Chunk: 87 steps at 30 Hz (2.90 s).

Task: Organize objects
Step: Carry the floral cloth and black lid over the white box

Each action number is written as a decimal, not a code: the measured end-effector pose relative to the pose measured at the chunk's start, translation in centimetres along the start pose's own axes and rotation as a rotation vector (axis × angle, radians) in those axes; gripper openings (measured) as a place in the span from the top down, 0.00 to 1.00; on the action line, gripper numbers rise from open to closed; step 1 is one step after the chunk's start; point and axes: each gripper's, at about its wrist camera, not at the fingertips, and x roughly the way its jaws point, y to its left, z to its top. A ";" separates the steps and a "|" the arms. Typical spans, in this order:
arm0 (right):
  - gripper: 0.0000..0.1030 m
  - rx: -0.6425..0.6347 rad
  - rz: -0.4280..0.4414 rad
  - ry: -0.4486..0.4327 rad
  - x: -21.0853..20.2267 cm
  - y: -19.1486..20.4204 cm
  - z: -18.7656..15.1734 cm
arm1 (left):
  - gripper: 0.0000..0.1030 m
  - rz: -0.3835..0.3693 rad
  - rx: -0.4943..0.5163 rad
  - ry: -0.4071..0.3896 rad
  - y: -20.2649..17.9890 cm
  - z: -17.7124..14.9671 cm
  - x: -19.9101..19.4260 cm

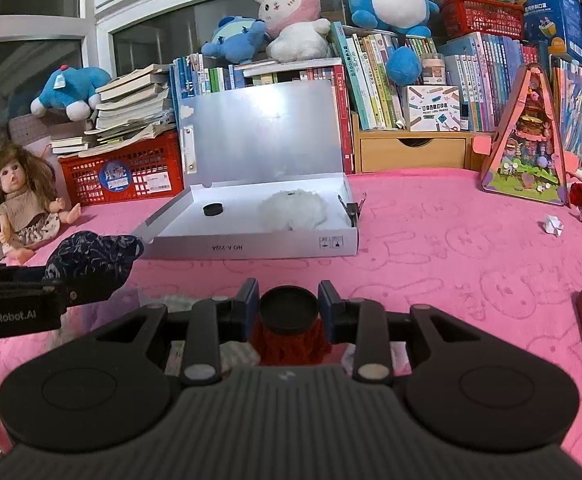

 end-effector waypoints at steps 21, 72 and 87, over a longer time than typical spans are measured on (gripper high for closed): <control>0.65 0.046 0.019 0.035 4.7 -1.8 4.5 | 0.44 0.009 -0.030 0.017 1.6 4.1 4.5; 0.65 0.140 0.063 0.351 24.2 -2.3 9.2 | 0.44 0.123 -0.096 0.271 6.6 8.9 24.0; 0.64 0.104 0.030 0.377 26.1 -2.2 9.6 | 0.44 0.135 -0.066 0.320 6.5 10.0 26.5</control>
